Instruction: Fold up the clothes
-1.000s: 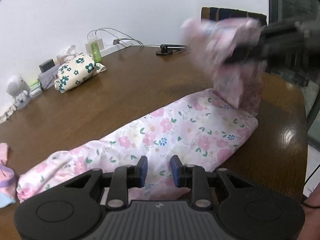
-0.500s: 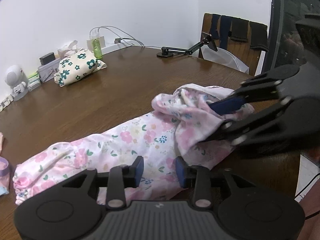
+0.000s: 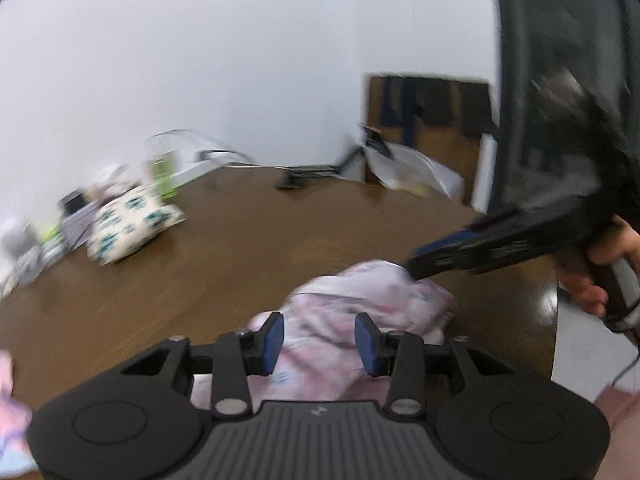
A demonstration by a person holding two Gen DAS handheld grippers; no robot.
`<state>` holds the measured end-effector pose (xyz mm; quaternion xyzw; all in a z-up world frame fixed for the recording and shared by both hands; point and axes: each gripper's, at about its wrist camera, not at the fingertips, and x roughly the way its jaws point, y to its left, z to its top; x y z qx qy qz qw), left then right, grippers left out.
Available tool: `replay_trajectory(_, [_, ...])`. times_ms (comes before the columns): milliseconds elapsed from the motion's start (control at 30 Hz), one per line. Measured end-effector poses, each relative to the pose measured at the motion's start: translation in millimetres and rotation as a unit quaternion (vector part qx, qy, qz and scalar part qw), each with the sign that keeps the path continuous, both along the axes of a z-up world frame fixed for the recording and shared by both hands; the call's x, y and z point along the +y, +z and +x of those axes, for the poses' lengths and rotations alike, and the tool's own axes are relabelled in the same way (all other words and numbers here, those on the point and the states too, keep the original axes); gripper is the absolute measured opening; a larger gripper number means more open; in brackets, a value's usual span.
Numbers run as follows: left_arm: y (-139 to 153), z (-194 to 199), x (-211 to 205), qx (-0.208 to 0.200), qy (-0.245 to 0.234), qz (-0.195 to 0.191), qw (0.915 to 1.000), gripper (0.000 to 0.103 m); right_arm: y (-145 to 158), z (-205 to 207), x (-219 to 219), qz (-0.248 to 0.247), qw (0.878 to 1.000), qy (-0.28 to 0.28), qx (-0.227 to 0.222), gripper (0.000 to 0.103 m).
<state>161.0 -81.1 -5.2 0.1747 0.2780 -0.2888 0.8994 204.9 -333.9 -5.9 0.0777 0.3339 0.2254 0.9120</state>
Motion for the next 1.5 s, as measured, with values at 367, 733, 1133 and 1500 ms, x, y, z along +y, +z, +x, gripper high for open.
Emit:
replay_trajectory(367, [-46, 32, -25, 0.036, -0.001, 0.071, 0.9969, 0.028, -30, 4, 28, -0.061, 0.998, 0.016, -0.006, 0.018])
replay_trajectory(733, [-4, 10, -7, -0.014, 0.009, 0.044, 0.9989, 0.029, -9, -2, -13, -0.005, 1.0, -0.017, 0.0, 0.025])
replay_trajectory(1133, [-22, 7, -74, -0.03, -0.066, 0.121, 0.99, 0.019, -19, 2, 0, -0.012, 1.0, -0.008, 0.006, 0.025])
replay_trajectory(1500, [-20, -1, -34, 0.002, -0.005, 0.121, 0.9926, 0.02, -22, 2, -1, -0.021, 1.0, -0.002, 0.007, 0.025])
